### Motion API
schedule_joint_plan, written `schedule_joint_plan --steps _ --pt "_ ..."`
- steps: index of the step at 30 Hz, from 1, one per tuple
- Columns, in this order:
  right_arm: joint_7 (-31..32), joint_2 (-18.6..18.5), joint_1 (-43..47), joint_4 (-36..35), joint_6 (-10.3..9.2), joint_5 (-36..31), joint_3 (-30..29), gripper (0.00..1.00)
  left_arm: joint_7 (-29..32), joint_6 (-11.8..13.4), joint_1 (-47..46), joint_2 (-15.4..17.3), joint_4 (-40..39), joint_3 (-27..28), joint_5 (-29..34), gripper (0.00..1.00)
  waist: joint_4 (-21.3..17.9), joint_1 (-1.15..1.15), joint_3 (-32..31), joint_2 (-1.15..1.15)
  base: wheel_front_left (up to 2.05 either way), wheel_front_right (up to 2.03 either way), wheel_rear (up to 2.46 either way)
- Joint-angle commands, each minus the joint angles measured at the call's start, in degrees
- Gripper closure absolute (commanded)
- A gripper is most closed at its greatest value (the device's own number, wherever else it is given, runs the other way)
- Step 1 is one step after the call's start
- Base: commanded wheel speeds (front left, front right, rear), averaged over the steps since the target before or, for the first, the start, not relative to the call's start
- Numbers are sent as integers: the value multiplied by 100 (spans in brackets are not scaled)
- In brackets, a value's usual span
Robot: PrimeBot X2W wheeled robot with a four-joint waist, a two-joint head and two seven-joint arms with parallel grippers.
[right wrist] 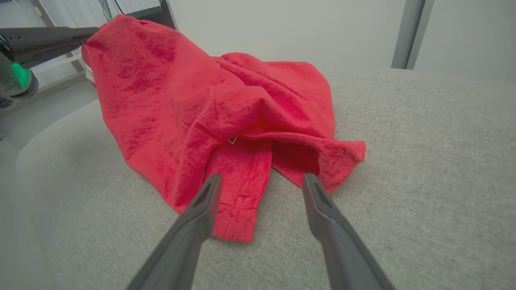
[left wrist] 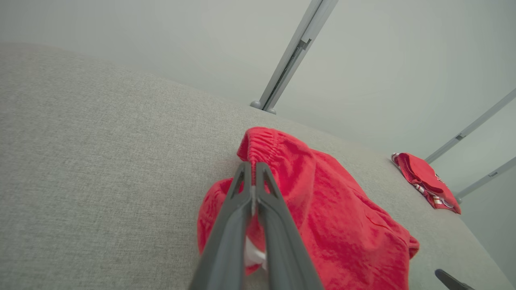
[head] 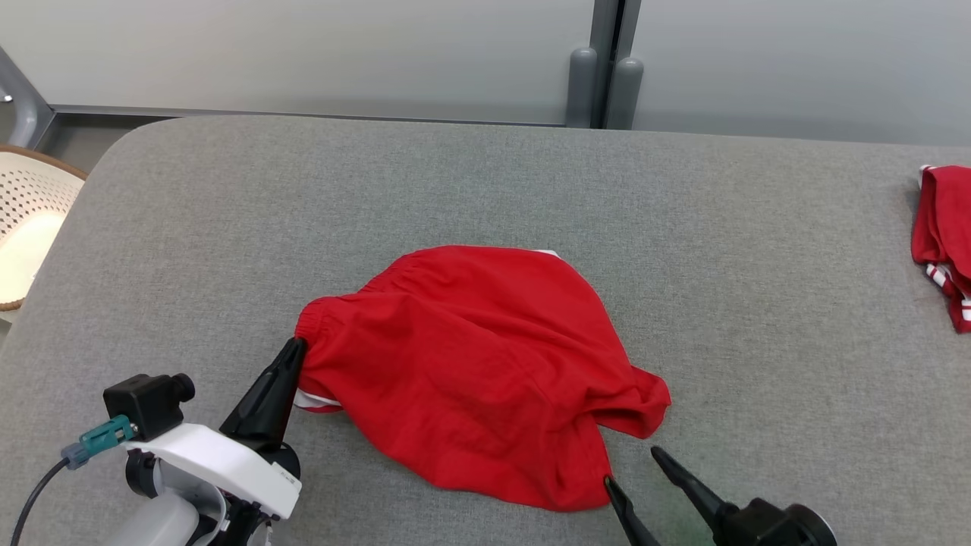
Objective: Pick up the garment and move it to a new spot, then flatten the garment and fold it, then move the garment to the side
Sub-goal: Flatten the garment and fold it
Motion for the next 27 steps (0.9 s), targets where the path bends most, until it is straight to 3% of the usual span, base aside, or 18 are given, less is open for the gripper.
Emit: schedule_joint_plan --steps 1,5,11,14,15,16,17,21,27 --pt "-5 -185 92 -12 -10 119 229 0 -4 -35 77 1 5 47 59 100 17 0 -14 0 0 0 0" --pt "-5 -523 -30 89 -12 273 581 0 -4 -77 107 -12 2 133 101 100 -17 0 -2 0 0 0 0" --pt "-5 -389 -425 506 -10 950 931 0 -4 -142 137 -90 47 213 113 100 -78 0 73 0 0 0 0" --pt "-5 -372 -738 855 -10 1273 1418 0 -4 -186 52 -109 111 179 146 100 -87 0 109 0 0 0 0" --pt "-5 -355 -857 948 -9 1376 1545 6 -4 -196 20 -118 137 168 153 100 -92 0 114 0 0 0 0" --pt "-5 -353 -968 1015 -8 1458 1697 69 -4 -211 -9 -125 168 153 162 100 -96 0 121 0 0 0 0" --pt "-5 -358 -1057 1069 -8 1533 1794 100 -3 -215 -35 -133 201 136 187 100 -99 0 124 0 0 0 0" --pt "-5 -413 -1230 849 -8 1759 1566 100 -3 -271 -81 -145 275 91 228 100 -164 0 98 0 0 0 0" --pt "-5 -609 -760 -245 -8 1927 122 100 58 -359 -13 125 -252 23 336 100 -391 0 -23 0 0 0 0"
